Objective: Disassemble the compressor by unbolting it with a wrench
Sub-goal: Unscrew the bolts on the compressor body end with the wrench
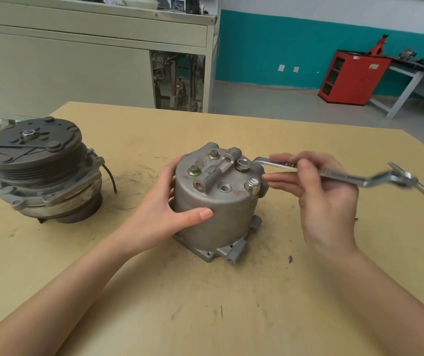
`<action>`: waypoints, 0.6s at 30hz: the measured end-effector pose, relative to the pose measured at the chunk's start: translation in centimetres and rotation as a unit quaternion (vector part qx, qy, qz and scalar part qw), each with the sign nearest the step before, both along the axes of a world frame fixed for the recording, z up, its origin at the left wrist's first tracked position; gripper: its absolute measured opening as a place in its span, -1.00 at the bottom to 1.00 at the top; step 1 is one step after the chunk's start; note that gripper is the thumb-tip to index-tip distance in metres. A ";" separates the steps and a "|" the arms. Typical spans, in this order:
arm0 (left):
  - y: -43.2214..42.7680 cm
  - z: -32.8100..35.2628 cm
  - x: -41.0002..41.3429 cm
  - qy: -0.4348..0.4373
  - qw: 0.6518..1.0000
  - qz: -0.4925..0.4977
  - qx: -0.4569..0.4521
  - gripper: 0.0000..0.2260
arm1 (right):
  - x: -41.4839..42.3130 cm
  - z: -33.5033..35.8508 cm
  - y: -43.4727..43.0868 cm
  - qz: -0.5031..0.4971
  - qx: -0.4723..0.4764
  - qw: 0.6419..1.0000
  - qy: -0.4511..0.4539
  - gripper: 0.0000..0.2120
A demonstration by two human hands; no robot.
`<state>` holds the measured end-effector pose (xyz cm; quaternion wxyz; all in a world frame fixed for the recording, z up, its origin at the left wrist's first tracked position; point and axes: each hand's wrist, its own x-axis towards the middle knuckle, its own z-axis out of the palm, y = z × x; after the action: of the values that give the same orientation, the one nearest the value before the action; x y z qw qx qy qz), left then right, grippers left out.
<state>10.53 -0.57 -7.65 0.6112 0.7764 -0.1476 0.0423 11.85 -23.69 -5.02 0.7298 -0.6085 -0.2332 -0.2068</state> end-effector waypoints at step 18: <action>0.0 -0.3 0.1 -0.004 1.000 -0.003 -0.004 -0.18 | 7.6 4.3 -0.3 0.270 0.180 0.880 0.347 -0.77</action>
<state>10.60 -0.52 -7.94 0.6137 0.7735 -0.1524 0.0438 19.49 -23.98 -0.73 0.8882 -0.4131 -0.0794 0.1848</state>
